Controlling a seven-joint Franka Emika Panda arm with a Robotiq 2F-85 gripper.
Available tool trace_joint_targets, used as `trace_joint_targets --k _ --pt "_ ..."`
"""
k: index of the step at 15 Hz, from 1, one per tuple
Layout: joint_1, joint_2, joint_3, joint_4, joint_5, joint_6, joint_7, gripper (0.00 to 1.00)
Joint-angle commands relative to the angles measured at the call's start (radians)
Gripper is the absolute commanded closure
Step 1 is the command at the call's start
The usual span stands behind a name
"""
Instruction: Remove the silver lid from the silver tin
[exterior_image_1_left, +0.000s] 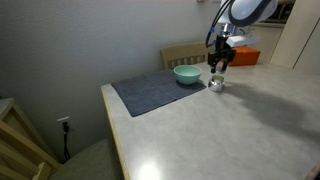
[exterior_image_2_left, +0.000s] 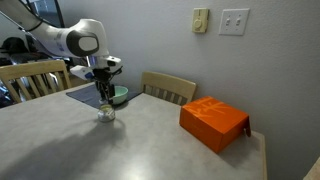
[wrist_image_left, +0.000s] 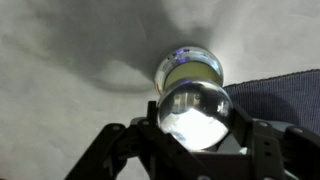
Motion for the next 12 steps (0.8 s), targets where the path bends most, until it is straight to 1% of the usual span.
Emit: trace_joint_targets --k 1,3,6,8,9,11,12 --pt "-0.026 -0.124 -0.02 -0.112 0.007 0.034 0.02 0.56" --pt "-0.067 -0.162 -0.022 -0.145 0.043 0.051 0.005 0.56" --pt "-0.152 -0.179 -0.009 -0.171 0.139 0.069 -0.066 0.56" --pt "-0.196 -0.15 -0.003 -0.156 0.198 0.083 -0.122 0.56" --pt "-0.214 -0.126 0.002 -0.135 0.22 0.068 -0.154 0.56" --pt "-0.233 -0.086 0.005 -0.099 0.239 0.044 -0.187 0.56" --pt "-0.232 -0.065 0.002 -0.084 0.236 0.043 -0.183 0.56"
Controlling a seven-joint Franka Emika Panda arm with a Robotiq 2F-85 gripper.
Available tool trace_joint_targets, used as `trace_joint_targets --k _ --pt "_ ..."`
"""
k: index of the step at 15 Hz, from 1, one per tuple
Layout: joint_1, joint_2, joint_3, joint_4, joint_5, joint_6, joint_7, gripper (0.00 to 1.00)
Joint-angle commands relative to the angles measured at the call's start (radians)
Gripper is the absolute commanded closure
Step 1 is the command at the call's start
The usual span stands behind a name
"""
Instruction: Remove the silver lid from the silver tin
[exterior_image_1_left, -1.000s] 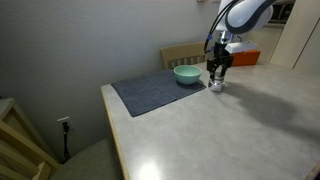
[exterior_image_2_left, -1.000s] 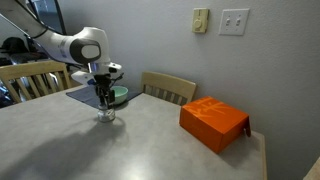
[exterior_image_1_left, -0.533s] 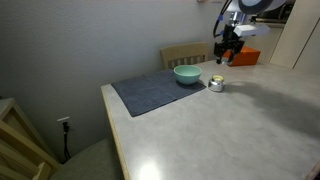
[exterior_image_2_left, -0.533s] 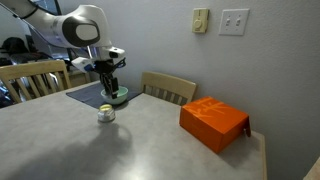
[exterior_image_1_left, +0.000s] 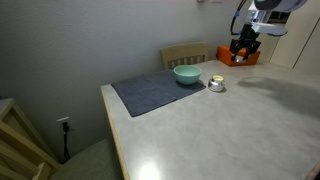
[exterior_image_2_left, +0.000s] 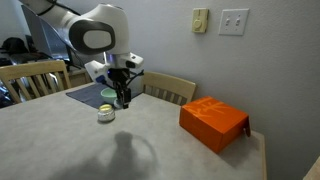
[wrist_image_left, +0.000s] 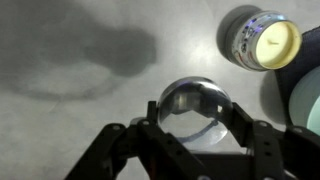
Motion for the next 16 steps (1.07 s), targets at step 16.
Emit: trace_joint_targets --k 16 --pt "0.085 0.397 -0.059 0.309 -0.045 0.169 0.212 0.56"
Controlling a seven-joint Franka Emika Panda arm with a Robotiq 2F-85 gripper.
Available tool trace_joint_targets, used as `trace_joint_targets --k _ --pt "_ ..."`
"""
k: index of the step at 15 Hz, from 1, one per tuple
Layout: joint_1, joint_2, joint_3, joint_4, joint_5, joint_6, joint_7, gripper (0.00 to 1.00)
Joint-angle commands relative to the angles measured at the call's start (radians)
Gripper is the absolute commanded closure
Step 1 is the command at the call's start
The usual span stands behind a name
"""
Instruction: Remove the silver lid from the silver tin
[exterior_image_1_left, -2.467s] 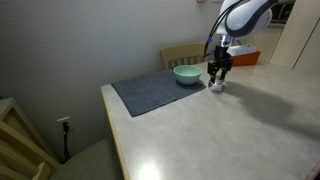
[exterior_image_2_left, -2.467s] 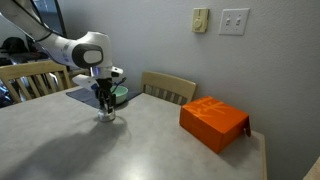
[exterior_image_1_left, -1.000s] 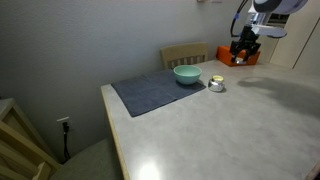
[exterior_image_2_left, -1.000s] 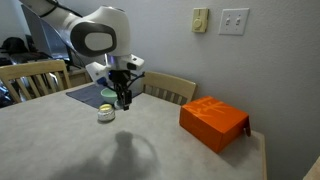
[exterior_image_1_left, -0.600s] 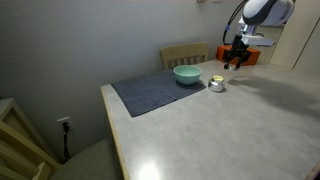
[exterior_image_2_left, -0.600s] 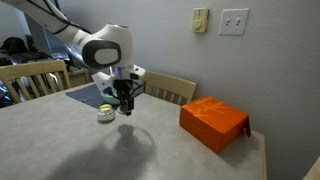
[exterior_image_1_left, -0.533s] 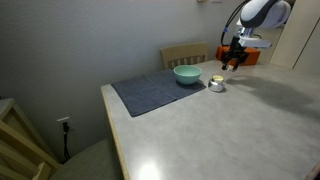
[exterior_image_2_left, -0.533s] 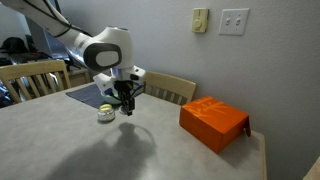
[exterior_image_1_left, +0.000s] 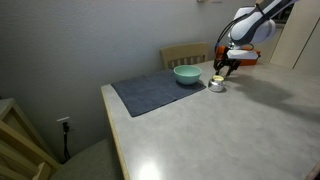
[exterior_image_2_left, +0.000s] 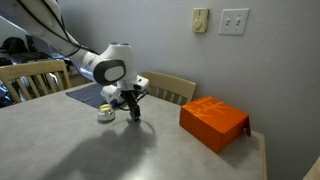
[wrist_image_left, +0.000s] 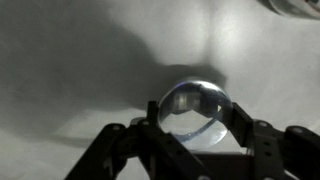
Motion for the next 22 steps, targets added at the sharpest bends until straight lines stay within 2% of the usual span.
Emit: trace_joint_targets --k 1,8,9,10,11,14,17,22 --pt "0.003 0.064 -0.008 0.072 0.004 0.001 0.026 0.56" --pt "0.004 0.093 -0.008 0.125 0.002 -0.054 0.041 0.56" --pt "0.005 0.092 -0.01 0.129 0.0 -0.076 0.043 0.18" --pt "0.008 0.088 -0.013 0.129 -0.003 -0.093 0.048 0.06" --pt "0.005 0.082 -0.009 0.127 -0.002 -0.115 0.042 0.02" --pt "0.007 0.048 -0.003 0.094 -0.003 -0.142 0.035 0.0" --pt "0.033 -0.04 0.0 -0.003 -0.009 -0.097 0.034 0.0" --pt "0.147 -0.269 -0.034 -0.216 -0.067 -0.078 0.143 0.0"
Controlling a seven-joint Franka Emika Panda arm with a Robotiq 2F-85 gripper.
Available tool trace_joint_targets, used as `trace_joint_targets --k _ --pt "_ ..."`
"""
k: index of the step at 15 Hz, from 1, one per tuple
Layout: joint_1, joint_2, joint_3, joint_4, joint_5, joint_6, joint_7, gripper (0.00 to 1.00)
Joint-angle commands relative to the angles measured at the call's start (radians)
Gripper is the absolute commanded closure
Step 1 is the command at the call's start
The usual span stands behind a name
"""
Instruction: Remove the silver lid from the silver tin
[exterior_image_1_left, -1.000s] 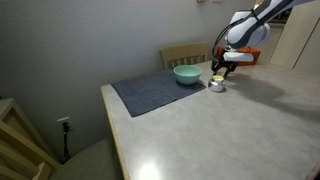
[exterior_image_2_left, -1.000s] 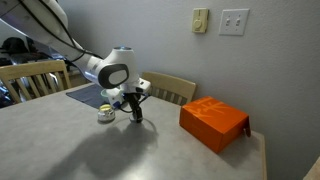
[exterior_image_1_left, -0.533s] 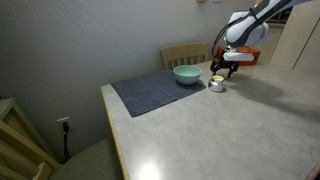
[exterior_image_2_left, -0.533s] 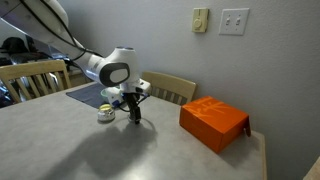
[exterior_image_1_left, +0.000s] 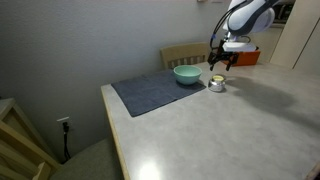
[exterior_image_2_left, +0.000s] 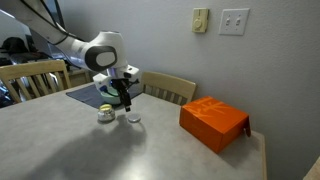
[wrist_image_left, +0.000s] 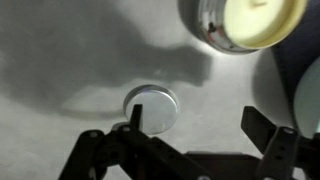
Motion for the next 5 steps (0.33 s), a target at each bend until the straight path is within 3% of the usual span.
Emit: trace_joint_targets --k 1,2,5 --pt "0.073 -0.222 -0.018 -0.216 -0.031 -0.012 0.102 0.0" --pt "0.036 -0.096 0.002 -0.081 -0.023 -0.007 0.065 0.0" --pt "0.061 -0.198 0.007 -0.17 -0.03 -0.012 0.104 0.0"
